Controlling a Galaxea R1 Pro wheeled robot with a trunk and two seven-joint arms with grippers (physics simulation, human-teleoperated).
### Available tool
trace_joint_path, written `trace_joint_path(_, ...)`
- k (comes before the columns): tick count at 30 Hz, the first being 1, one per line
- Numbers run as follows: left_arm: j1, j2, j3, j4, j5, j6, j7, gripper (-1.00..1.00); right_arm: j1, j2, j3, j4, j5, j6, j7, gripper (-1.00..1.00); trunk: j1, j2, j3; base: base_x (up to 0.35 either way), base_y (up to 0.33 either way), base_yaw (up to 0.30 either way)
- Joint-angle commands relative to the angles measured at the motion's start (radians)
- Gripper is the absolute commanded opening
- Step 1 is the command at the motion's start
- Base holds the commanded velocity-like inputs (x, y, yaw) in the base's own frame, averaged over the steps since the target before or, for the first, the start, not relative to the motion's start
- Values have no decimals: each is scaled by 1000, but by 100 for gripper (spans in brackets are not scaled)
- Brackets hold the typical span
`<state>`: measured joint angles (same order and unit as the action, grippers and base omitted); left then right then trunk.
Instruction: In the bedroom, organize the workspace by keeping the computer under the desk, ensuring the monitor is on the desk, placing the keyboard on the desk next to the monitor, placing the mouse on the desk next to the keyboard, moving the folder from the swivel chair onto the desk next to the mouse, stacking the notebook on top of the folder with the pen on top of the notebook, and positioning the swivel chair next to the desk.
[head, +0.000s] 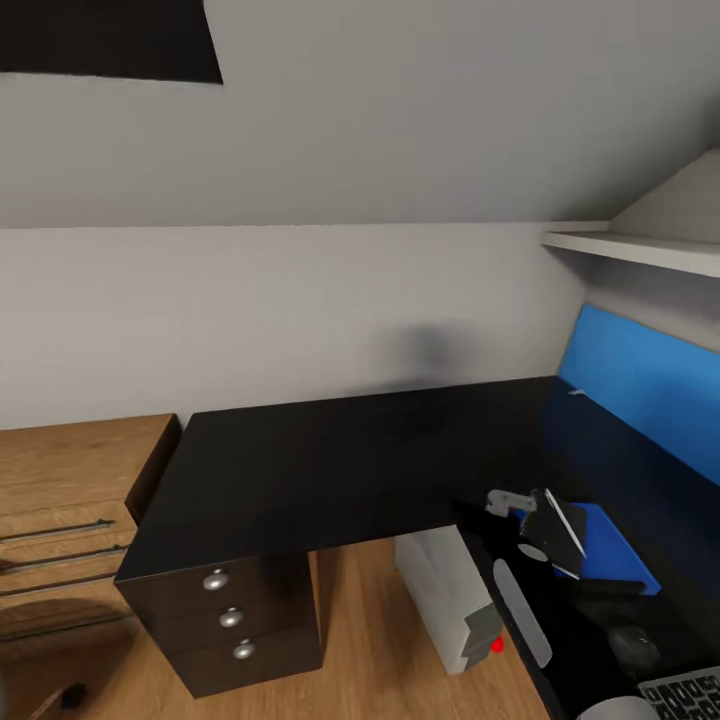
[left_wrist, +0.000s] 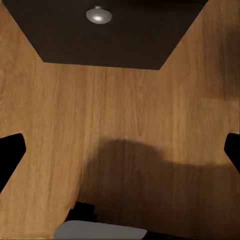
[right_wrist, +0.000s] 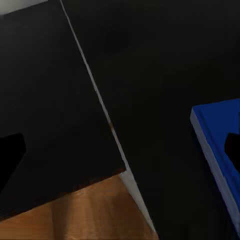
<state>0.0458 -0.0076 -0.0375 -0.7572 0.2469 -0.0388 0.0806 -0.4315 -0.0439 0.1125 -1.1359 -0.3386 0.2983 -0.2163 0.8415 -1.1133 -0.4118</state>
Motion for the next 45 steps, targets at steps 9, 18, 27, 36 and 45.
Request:
trace_joint_path(9, 0, 1, -4, 2, 10, -1, 7, 100, 39, 19, 334, 6, 51, -246, -327, 100, -1, -1, 11, -332, 0, 105)
trace_joint_path(18, 0, 1, -4, 2, 10, -1, 7, 100, 40, 21, 500, 36, 83, -327, -446, 100, -1, -1, 17, -332, 0, 236)
trace_joint_path(27, 0, 4, -3, 2, 11, -1, 7, 100, 40, 27, 516, 118, 105, -377, -451, 100, -1, -1, 16, -332, 0, 219)
trace_joint_path(36, 0, 9, -2, 2, 11, 0, 7, 100, 40, 103, 526, 507, 129, -650, -447, 100, -1, -1, 16, -332, 0, 22)
trace_joint_path(45, 0, 40, 16, 173, 14, -15, 8, 100, 40, 117, 526, 887, 127, -889, -448, 100, -1, -1, 15, -102, 0, 226)
